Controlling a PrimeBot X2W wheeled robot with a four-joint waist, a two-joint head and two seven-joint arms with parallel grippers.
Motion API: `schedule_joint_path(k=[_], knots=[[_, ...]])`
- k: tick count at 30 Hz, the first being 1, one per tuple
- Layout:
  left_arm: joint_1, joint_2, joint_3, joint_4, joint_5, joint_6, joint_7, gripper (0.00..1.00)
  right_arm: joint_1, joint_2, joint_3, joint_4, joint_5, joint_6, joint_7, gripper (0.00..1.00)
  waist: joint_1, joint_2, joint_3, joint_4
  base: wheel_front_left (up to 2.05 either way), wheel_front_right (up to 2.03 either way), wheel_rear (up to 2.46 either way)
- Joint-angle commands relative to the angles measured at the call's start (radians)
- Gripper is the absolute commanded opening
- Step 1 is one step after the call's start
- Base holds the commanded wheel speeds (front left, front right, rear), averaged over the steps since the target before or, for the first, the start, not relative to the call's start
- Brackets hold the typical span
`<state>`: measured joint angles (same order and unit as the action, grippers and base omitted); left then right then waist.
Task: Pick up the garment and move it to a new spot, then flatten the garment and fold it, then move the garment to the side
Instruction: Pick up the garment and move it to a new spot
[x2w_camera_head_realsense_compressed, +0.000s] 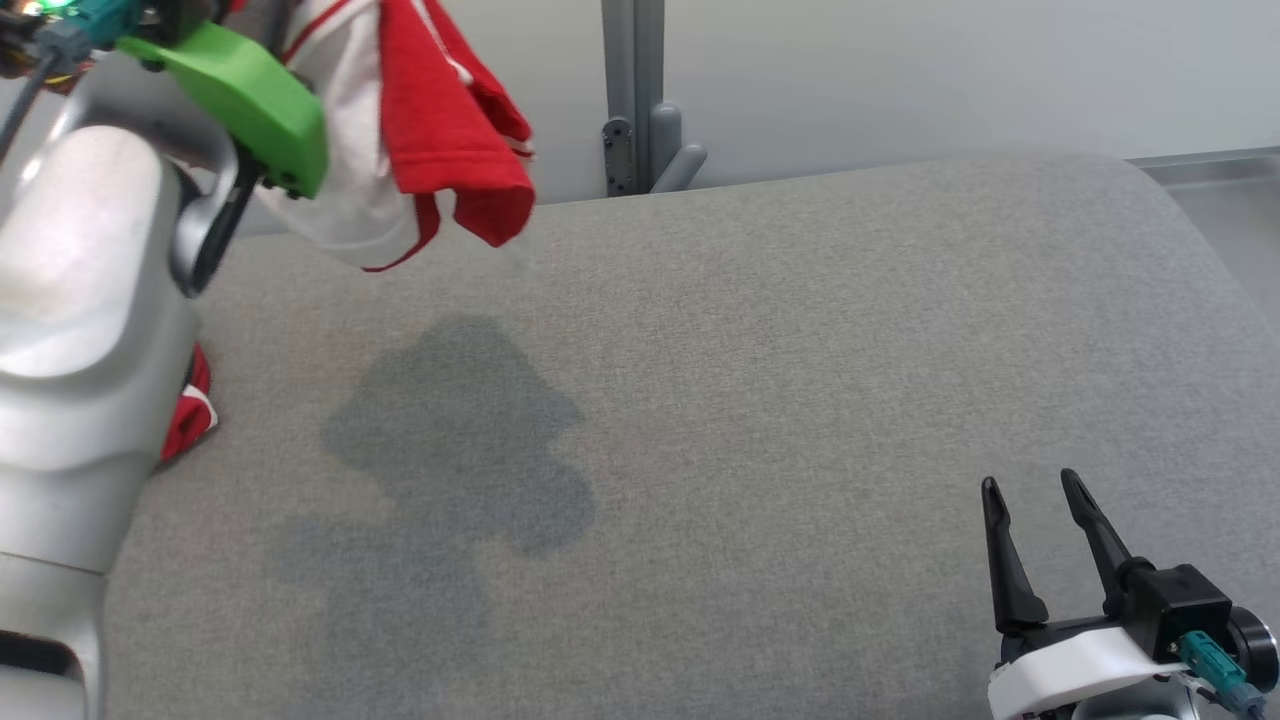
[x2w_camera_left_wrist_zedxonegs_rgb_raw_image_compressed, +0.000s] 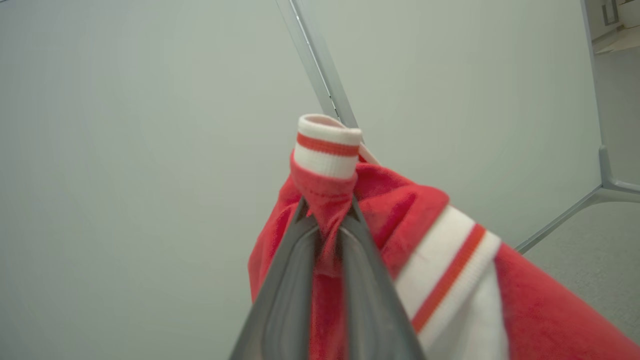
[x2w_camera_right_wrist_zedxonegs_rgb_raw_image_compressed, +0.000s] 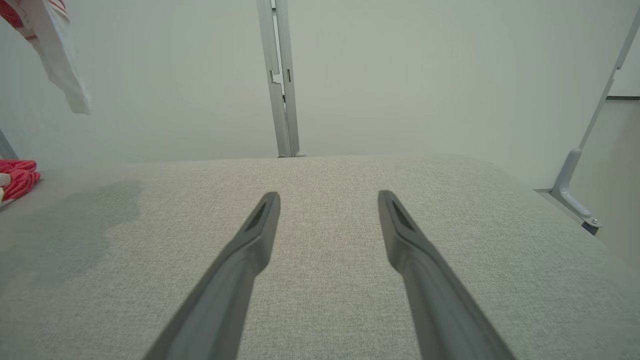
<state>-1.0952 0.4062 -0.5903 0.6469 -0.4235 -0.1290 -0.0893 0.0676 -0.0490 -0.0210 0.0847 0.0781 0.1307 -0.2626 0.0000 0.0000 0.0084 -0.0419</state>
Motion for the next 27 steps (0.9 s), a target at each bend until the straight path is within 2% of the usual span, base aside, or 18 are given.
schedule_joint_path(k=[1, 4, 5, 7, 13, 19, 27], knots=[[-0.013, -0.028, -0.02, -0.037, -0.023, -0.001, 0.0, 0.0, 0.019, -0.003, -0.008, -0.001, 0.009, 0.0, -0.003, 1.0, 0.0, 0.0, -0.032, -0.043, 0.0, 0.0, 0.0], [0.008, -0.082, -0.045, -0.082, -0.055, -0.002, -0.007, 0.0, 0.029, -0.002, -0.013, -0.004, 0.011, 0.0, -0.003, 1.0, 0.0, 0.0, -0.032, -0.05, 0.0, 0.0, 0.0], [0.042, -0.12, -0.063, -0.094, -0.065, -0.002, -0.013, 0.0, 0.028, -0.002, -0.01, -0.005, 0.011, 0.0, -0.003, 1.0, 0.0, 0.0, -0.028, -0.057, 0.0, 0.0, 0.0], [0.081, -0.162, -0.077, -0.092, -0.086, 0.001, -0.027, 0.0, 0.028, -0.002, -0.006, -0.007, 0.015, 0.0, -0.003, 1.0, 0.0, 0.0, -0.023, -0.064, 0.0, 0.0, 0.0], [0.246, -0.26, -0.104, 0.008, -0.126, 0.036, -0.095, 0.0, 0.015, -0.003, 0.018, -0.006, 0.023, 0.0, -0.003, 1.0, 0.0, 0.0, 0.003, -0.088, 0.0, 0.0, 0.0], [0.377, -0.304, -0.109, 0.182, -0.118, 0.097, -0.164, 0.0, -0.008, -0.002, 0.033, -0.005, 0.021, 0.0, -0.003, 1.0, 0.0, 0.0, 0.052, -0.115, 0.0, 0.0, 0.0], [0.452, -0.328, -0.064, 0.291, -0.121, 0.121, -0.176, 0.0, -0.031, -0.002, 0.037, -0.004, 0.011, 0.0, -0.003, 1.0, 0.0, 0.0, 0.1, -0.134, 0.0, 0.0, 0.0]])
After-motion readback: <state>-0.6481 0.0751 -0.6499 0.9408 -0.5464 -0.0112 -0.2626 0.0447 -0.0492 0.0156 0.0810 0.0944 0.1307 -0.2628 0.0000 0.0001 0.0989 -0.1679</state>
